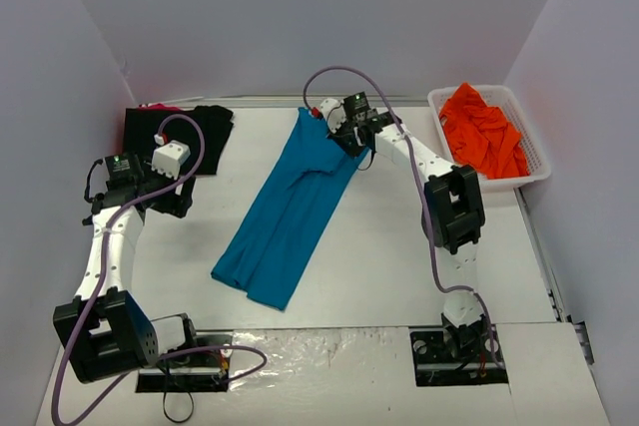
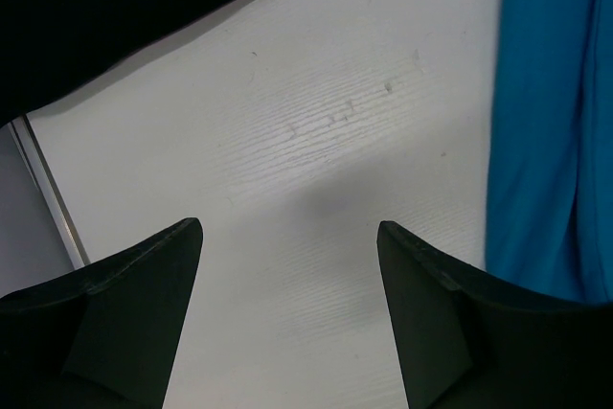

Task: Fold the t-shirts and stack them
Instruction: Rotate the tshirt 80 degrees

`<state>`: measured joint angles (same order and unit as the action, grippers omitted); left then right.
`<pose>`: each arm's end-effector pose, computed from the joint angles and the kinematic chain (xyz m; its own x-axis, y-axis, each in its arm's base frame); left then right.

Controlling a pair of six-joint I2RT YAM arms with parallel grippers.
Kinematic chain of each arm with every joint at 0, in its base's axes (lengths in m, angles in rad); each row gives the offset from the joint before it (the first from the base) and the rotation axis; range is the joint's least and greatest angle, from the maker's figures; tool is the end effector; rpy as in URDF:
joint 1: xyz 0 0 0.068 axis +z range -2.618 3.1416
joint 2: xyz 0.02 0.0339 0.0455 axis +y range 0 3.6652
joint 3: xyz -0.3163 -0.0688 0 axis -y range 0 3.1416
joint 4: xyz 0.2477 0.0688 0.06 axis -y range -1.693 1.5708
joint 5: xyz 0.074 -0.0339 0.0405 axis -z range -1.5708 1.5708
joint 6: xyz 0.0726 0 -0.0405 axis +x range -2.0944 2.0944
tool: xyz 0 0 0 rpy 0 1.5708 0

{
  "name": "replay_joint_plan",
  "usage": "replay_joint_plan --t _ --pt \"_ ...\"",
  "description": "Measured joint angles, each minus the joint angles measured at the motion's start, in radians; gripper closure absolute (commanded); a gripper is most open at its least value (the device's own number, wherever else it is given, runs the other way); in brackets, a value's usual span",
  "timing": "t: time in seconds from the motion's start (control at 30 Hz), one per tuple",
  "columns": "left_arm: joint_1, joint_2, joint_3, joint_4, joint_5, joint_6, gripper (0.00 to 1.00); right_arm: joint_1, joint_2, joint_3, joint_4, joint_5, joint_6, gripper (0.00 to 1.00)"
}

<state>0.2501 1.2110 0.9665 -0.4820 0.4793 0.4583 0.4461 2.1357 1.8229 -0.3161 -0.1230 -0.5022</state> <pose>0.2669 0.0336 0.3159 -0.5266 0.2707 -0.8059 0.3873 0.9202 0.0560 0.5028 0.2503 0.2756 -0.2160 -0.6328 -0.7436 -0.7092 0.6251 -0.3260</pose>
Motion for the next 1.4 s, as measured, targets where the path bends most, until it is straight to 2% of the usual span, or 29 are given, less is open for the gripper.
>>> replay_joint_plan --t 0.2,0.47,0.7,1.07,1.4 --pt "0.000 -0.004 0.000 -0.001 0.013 0.000 0.27 0.075 0.021 0.011 -0.102 -0.103 0.017 1.00" --pt "0.000 -0.004 0.000 -0.003 0.022 0.000 0.27 0.160 0.083 0.031 -0.130 -0.117 0.030 1.00" --pt "0.000 -0.004 0.000 -0.014 0.032 -0.003 0.27 0.149 0.168 0.031 -0.138 -0.073 0.029 1.00" --pt "0.000 0.024 0.000 -0.017 0.051 -0.007 0.26 0.141 0.174 0.033 -0.132 0.005 0.000 1.00" --pt "0.000 0.061 0.002 -0.022 0.076 -0.014 0.26 0.032 0.220 0.099 -0.123 0.113 -0.025 1.00"
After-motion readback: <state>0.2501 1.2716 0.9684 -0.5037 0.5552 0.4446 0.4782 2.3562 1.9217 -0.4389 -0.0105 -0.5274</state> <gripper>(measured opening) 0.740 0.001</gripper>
